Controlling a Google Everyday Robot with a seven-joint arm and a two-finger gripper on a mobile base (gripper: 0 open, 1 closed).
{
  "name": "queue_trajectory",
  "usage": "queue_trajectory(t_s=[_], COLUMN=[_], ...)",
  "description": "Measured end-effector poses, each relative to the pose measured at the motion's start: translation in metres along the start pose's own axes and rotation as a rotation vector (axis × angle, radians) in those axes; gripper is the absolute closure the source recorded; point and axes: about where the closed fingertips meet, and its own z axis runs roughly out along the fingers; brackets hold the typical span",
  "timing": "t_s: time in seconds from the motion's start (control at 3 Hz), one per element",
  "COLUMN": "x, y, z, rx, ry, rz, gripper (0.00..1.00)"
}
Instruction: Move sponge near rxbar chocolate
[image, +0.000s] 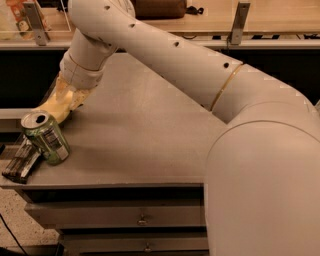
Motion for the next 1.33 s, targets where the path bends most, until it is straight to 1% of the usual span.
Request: queue_trajectory(t_s=[0.33, 0.67, 1.33], x=[-0.0068, -0.0108, -0.0165], y=[0.0002, 0.0014, 0.0062], z=[0.0057, 0.0105, 0.0115], rx=[0.007, -0.003, -0.008], ry=[-0.019, -0.031, -0.043], rz=[-0.041, -0.07, -0.1], gripper=[0.85, 0.63, 0.15])
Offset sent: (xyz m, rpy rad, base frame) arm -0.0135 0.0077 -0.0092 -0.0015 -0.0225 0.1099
